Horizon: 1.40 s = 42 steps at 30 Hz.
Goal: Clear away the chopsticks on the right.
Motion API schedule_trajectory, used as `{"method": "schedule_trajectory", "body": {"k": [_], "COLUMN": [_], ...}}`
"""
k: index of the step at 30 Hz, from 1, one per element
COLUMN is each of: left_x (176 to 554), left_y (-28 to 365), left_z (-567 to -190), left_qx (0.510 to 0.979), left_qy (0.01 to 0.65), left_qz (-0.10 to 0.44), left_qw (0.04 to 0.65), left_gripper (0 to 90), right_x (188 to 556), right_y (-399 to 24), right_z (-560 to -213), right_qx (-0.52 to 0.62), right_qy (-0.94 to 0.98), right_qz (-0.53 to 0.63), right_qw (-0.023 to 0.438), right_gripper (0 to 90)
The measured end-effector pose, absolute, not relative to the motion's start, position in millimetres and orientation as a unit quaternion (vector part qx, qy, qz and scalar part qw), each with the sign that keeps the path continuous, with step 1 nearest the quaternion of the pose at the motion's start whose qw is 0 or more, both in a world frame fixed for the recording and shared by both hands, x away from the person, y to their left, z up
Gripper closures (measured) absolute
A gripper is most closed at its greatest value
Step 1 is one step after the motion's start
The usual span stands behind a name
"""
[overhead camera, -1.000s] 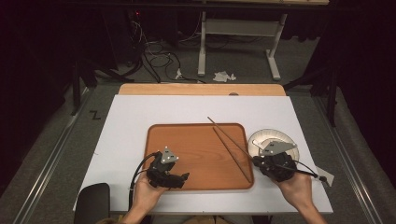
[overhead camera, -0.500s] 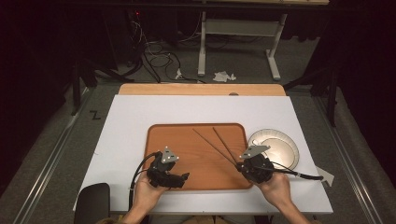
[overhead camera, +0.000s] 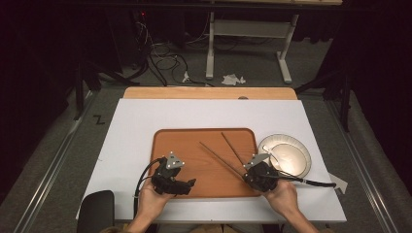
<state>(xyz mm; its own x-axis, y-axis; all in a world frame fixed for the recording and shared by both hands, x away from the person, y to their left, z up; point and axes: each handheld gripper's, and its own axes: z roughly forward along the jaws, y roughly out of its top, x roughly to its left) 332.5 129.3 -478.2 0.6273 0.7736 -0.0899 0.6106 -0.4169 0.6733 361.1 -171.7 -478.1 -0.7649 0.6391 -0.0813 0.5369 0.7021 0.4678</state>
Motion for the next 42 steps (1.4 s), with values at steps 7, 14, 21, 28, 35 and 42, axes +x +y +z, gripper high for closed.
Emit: {"method": "schedule_trajectory", "body": {"k": [7,14,21,28,35,42], "left_x": [333,334,333,333,333,332], "left_y": [134,133,132,128,128,129], "left_z": [-478,-478,-480,-482,-483,-482], "left_qx": [0.828,0.828,0.829,0.835,0.835,0.831], "left_qy": [0.423,0.423,0.422,0.418,0.418,0.422], "left_qz": [0.113,0.114,0.110,0.111,0.113,0.118], "left_qw": [0.351,0.349,0.351,0.342,0.339,0.341], "left_gripper": [24.1,24.1,24.2,23.8,23.6,23.2], "right_x": [360,358,352,355,357,358], "right_y": [-173,-177,-173,-167,-168,-172], "right_z": [-485,-479,-478,-487,-489,-488], "right_qx": [0.322,0.312,0.298,0.275,0.289,0.299], "right_qy": [0.918,0.915,0.913,0.924,0.921,0.919], "right_qz": [0.201,0.220,0.253,0.248,0.230,0.218], "right_qw": [0.111,0.129,0.117,0.100,0.121,0.137], "right_gripper": [84.4,78.6,83.2,82.8,82.7,80.5]}}
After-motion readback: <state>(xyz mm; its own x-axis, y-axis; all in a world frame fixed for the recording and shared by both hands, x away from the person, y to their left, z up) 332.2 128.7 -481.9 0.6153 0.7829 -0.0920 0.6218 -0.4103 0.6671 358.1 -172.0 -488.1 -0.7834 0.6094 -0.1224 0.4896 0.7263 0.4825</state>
